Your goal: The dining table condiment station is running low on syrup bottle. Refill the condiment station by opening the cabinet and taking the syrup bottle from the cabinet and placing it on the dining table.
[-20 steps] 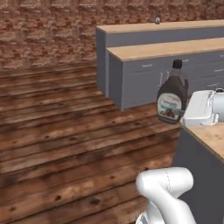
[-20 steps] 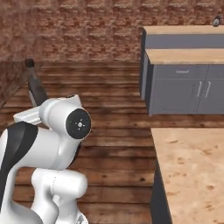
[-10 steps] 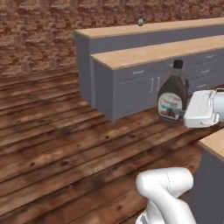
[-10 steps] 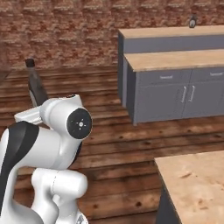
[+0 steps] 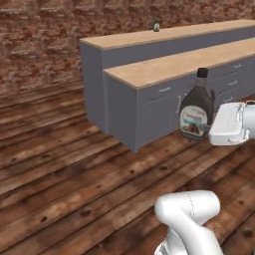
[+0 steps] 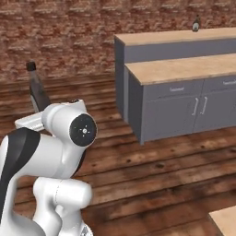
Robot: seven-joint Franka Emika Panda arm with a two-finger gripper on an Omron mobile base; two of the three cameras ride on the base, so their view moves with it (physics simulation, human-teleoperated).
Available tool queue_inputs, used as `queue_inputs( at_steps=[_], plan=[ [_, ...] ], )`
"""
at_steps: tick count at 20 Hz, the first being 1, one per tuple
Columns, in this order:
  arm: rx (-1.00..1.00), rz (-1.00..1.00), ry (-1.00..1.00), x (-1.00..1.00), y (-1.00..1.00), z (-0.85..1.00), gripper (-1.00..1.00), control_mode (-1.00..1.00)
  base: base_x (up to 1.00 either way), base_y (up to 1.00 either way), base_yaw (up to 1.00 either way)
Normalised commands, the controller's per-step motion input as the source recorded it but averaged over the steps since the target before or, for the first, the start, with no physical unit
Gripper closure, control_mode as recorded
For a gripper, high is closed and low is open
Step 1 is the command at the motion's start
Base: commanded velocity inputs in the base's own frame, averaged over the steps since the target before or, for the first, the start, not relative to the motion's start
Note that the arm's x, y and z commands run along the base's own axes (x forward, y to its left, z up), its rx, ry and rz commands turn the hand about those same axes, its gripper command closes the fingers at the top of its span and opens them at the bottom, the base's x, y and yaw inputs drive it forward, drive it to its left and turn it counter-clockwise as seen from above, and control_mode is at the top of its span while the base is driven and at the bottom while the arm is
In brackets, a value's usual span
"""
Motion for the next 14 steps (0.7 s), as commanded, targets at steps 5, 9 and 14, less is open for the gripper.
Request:
queue_inputs(
  at_steps=[5, 9, 14],
  plan=[
    [0.00, 0.00, 0.00, 0.00, 0.00, 0.00, 1.00, 1.00, 1.00, 0.87, -0.30],
    [0.00, 0.00, 0.00, 0.00, 0.00, 0.00, 1.00, 1.00, 1.00, 0.89, -0.32],
    [0.00, 0.00, 0.00, 0.00, 0.00, 0.00, 1.00, 1.00, 1.00, 0.97, -0.33]
  ],
)
